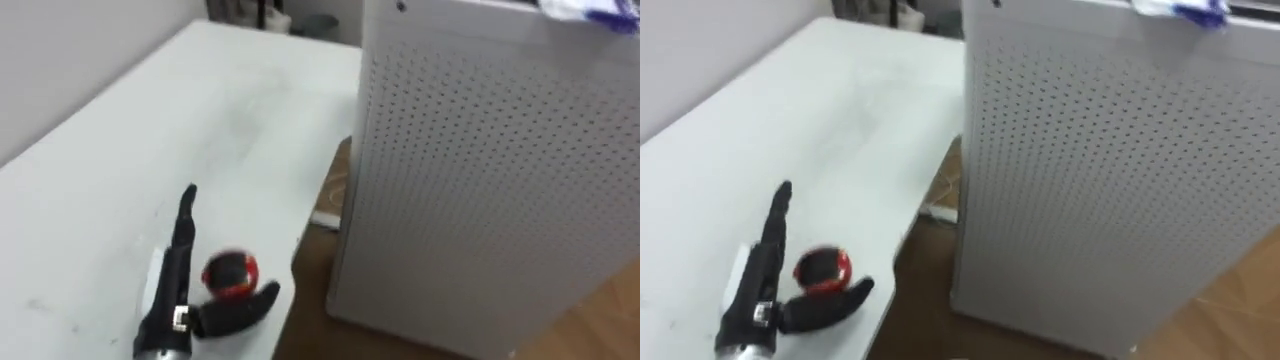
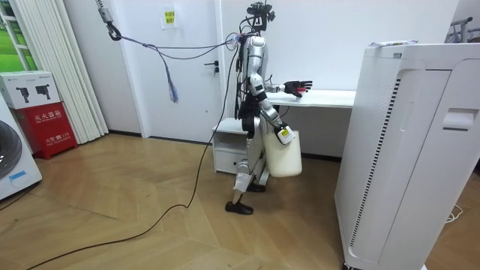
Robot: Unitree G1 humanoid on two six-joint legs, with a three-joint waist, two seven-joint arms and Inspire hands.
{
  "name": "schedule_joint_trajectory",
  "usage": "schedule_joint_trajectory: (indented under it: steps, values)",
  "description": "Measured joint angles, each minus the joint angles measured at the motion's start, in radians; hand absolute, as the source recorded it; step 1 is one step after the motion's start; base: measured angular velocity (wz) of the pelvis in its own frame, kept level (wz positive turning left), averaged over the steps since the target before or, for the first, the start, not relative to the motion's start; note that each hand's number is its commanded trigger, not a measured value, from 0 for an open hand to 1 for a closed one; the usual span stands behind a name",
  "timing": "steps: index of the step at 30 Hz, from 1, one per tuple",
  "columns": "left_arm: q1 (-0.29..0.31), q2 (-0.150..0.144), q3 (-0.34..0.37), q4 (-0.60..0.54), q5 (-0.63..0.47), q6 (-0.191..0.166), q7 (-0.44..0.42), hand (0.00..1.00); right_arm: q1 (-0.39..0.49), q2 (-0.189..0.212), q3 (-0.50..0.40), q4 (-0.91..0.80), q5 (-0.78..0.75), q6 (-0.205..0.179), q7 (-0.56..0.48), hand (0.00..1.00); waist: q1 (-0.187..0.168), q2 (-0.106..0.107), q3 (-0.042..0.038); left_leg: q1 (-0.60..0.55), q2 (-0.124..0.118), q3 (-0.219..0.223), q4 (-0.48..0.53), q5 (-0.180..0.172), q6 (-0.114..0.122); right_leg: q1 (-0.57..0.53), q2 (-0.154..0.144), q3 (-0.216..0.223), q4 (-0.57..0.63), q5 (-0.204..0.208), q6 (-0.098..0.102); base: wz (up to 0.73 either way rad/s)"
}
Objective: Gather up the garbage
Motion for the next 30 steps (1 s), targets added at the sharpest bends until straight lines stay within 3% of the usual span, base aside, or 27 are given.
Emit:
schedule_joint_trajectory:
  steps: [3, 4, 6, 10, 24, 30]
  values:
    - [0.003, -0.003, 0.003, 0.014, -0.021, 0.000, -0.006, 0.00, 0.019, 0.000, 0.000, -0.049, -0.025, 0.003, 0.002, 1.00, -0.022, 0.007, -0.0018, 0.009, -0.005, -0.002, -0.017, 0.000, -0.001, 0.016, 0.003, -0.020, -0.026, 0.004, -0.002, -0.08]
    - [0.003, -0.005, 0.003, 0.025, -0.021, 0.000, -0.007, 0.42, 0.021, 0.000, 0.000, -0.049, -0.025, 0.006, 0.002, 1.00, -0.027, 0.011, -0.0029, 0.011, -0.005, -0.002, -0.018, 0.001, -0.002, 0.017, 0.004, -0.022, -0.025, 0.004, -0.003, -0.04]
    - [0.003, -0.011, 0.000, 0.065, -0.021, 0.001, -0.008, 1.00, 0.033, 0.001, 0.000, -0.049, -0.025, 0.018, 0.003, 1.00, -0.039, 0.022, -0.0061, 0.023, -0.001, 0.001, -0.024, 0.002, -0.003, 0.022, 0.008, -0.028, -0.023, 0.006, -0.006, -0.08]
    - [0.003, -0.010, 0.000, 0.107, -0.020, 0.001, -0.009, 1.00, 0.040, -0.003, -0.001, -0.049, -0.051, 0.029, 0.003, 1.00, -0.046, 0.022, -0.0049, 0.040, 0.002, 0.004, -0.036, 0.004, -0.008, 0.023, 0.013, -0.051, -0.005, 0.009, -0.011, -0.10]
    - [-0.004, -0.011, 0.032, 0.143, -0.030, 0.003, 0.001, 1.00, 0.050, 0.004, -0.001, -0.054, -0.093, 0.040, 0.045, 1.00, -0.062, 0.024, -0.0057, 0.045, 0.007, 0.020, -0.035, 0.011, -0.010, 0.011, 0.014, -0.048, 0.010, 0.012, -0.015, -0.03]
    - [-0.016, -0.011, 0.023, 0.157, -0.056, 0.001, 0.001, 1.00, 0.051, 0.004, -0.001, -0.110, -0.097, 0.050, 0.042, 1.00, -0.064, 0.030, -0.0022, 0.046, 0.016, 0.028, -0.036, 0.011, -0.010, 0.009, 0.014, -0.047, 0.012, 0.012, -0.015, -0.03]
